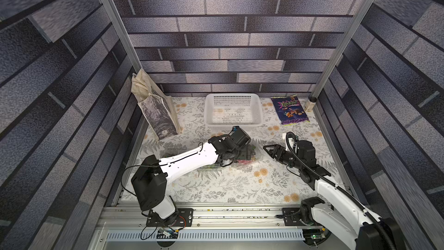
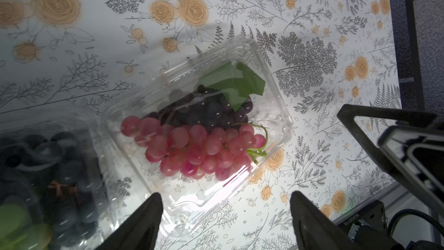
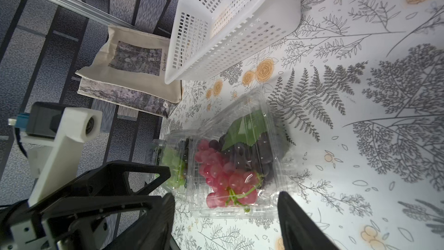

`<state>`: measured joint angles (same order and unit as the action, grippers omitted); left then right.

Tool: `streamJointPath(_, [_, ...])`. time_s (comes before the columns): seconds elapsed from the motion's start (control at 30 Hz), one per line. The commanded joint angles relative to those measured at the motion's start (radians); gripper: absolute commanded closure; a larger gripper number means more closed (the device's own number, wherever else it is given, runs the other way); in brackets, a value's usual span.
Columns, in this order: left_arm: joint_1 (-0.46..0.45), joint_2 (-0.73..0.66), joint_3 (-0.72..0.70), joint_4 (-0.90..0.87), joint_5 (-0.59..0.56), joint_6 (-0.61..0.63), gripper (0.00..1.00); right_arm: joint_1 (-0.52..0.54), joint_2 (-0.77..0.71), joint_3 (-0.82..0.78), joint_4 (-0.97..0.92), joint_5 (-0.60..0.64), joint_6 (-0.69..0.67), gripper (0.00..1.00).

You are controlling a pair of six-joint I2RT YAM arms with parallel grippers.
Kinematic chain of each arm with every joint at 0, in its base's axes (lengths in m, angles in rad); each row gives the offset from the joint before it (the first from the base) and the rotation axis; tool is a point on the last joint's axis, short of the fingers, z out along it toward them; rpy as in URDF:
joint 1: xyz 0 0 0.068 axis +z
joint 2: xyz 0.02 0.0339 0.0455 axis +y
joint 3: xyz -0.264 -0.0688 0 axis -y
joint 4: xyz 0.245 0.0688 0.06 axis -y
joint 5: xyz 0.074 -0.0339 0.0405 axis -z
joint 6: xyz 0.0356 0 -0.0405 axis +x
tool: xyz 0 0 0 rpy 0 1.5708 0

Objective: Pack grapes into containers
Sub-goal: Close the packing box at the center of the board, then adjust the packing box at the center of the board.

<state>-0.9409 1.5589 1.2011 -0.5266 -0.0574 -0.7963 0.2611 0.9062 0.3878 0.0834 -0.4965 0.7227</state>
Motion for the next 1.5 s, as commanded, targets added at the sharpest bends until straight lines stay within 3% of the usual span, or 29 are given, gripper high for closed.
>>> streamJointPath(0.0, [0.022,-0.052,-0.080,0.031,-0.040,-0.070,0.14,-0.004,0.021,0.034,-0.102,0.014,-0.061,0.29])
streamJointPath(0.17, [0.051,-0.047,-0.130,0.100,-0.013,-0.096,0.14,-0.005,0.053,0.064,-0.094,0.011,-0.077,0.27])
streamJointPath(0.53, [0.095,0.108,-0.043,0.134,0.051,-0.044,0.14,-0.005,0.040,0.106,-0.181,0.052,-0.142,0.23])
streamJointPath(1.17, [0.051,0.364,0.277,0.108,0.134,0.034,0.15,-0.005,-0.109,0.133,-0.404,0.147,-0.214,0.22])
streamJointPath(1.3, [0.055,0.352,0.280,0.095,0.124,0.037,0.15,-0.005,-0.130,0.158,-0.452,0.153,-0.243,0.22])
streamJointPath(1.47, [0.098,0.234,0.157,0.104,0.099,0.037,0.16,-0.005,-0.136,0.182,-0.468,0.144,-0.253,0.22])
